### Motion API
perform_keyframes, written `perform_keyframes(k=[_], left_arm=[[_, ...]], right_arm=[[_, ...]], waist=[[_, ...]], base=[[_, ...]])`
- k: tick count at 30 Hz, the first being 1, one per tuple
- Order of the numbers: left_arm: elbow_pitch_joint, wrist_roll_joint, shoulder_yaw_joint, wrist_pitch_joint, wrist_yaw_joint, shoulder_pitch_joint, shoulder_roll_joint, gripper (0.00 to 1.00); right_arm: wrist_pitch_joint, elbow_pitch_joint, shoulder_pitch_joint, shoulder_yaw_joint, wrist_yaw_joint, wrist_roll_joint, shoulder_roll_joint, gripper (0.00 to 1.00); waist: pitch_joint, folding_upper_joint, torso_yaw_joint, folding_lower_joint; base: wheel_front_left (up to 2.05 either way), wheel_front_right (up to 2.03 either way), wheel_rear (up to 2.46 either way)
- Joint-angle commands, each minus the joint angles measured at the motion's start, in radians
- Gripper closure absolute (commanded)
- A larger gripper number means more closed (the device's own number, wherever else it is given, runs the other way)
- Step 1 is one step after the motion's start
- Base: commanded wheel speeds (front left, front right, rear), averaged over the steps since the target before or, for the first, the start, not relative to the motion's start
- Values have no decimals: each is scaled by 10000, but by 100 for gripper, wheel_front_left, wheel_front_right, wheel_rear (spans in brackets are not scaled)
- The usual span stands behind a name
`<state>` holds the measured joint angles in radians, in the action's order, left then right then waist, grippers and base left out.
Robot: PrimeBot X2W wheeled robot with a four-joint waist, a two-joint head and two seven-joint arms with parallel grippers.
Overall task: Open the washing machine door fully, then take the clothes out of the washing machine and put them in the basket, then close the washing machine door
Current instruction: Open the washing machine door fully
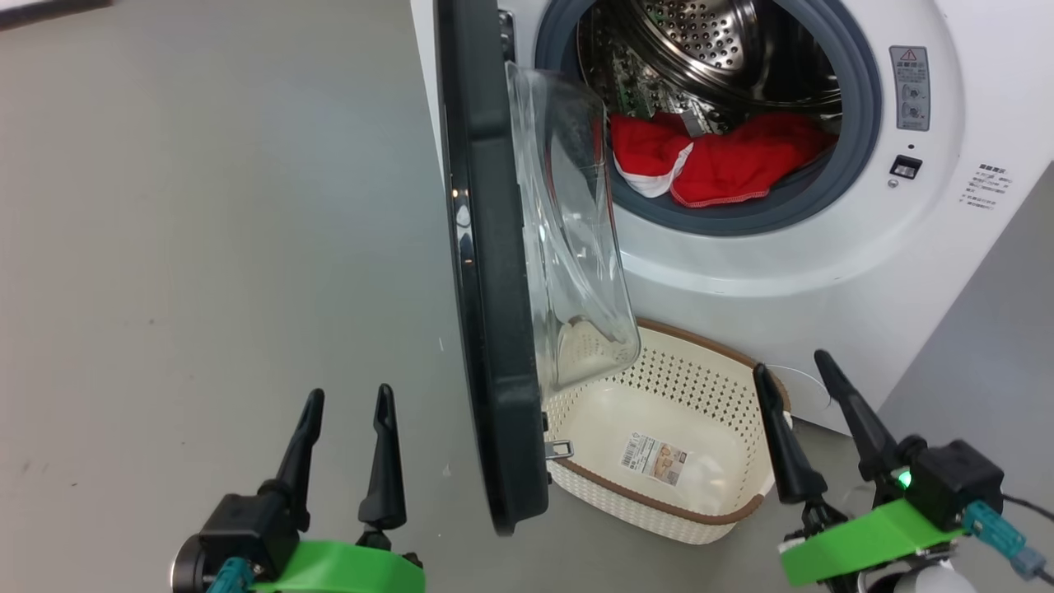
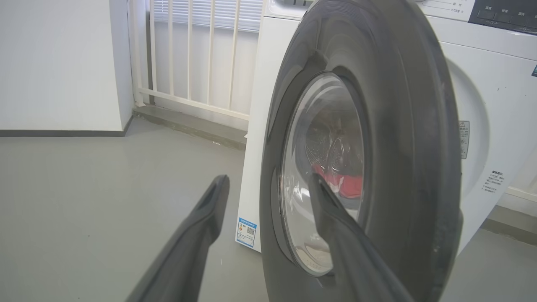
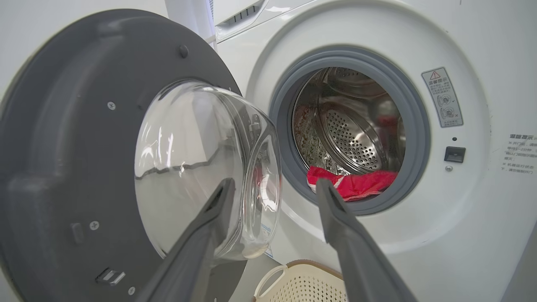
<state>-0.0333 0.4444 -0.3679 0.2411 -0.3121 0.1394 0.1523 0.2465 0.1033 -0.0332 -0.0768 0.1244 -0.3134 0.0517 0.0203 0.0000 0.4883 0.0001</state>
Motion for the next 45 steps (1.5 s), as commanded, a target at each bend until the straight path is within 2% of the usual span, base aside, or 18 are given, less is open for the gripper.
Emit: perform_keyframes(k=[1,19,20,21,34,45], left_arm=[[203,-130,389,115,-75,95,162,0],[41,-41,425,115,-187,-23,147,0],[46,-24,428,107,-189,-29,149,44],[52,-5,427,100,-189,-34,145,100],[895,-195,468,145,-225,293,189,100],[2455,-589,262,-167,-129,1500,389,100]], right_arm=[[89,-333,-81,-242,63,60,-13,0],[136,-549,351,-238,63,182,-14,0],[136,-552,351,-233,63,198,-14,0],[137,-559,353,-227,63,208,-14,0],[118,-656,358,-282,63,90,-14,0],[57,-734,280,-301,63,98,-14,0]], waist=[[15,0,-43,0],[-118,0,-394,0],[-116,0,-396,0],[-112,0,-399,0],[-147,0,-474,0],[-84,0,-589,0]], base=[[0,0,0],[0,0,0],[0,0,0],[0,0,0],[0,0,0],[0,0,0]])
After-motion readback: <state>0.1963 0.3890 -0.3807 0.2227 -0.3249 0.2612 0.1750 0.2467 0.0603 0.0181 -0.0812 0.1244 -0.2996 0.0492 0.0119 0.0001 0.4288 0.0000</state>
